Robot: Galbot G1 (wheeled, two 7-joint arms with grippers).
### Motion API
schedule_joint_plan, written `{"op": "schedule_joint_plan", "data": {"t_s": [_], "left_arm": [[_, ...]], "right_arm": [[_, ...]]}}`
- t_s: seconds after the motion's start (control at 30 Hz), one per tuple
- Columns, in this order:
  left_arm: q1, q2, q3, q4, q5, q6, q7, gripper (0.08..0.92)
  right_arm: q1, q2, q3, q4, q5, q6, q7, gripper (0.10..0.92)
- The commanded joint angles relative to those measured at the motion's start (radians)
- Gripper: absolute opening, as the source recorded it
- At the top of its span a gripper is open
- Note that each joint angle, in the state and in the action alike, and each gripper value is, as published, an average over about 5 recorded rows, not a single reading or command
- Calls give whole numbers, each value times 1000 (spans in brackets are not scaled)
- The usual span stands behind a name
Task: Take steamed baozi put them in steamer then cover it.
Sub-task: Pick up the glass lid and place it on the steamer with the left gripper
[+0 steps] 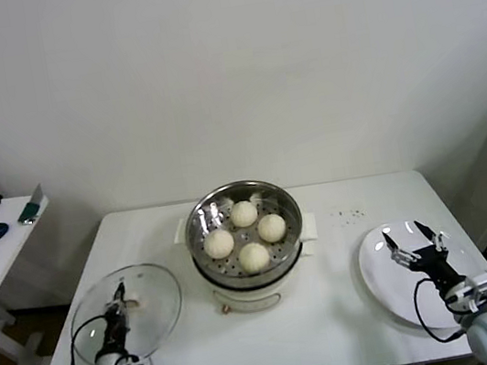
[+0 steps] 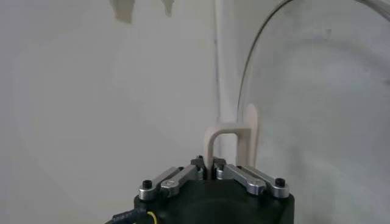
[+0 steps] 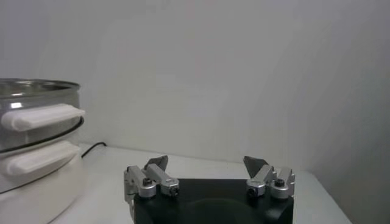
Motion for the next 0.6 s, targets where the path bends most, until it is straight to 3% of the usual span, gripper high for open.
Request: {"op": "schedule_joint_plan", "data": {"t_s": [0.03, 0.37, 0.6], "left_arm": [[104, 65, 1, -268, -92, 106, 16, 151], [177, 288, 46, -628, -172, 466, 140, 151], [91, 479, 111, -684, -196, 566, 202, 151]], "right_arm": [[26, -10, -6, -19, -12, 2, 0, 823], [84, -37, -40, -55, -21, 2, 1, 823], [142, -38, -91, -92, -41, 4, 2, 823]]}}
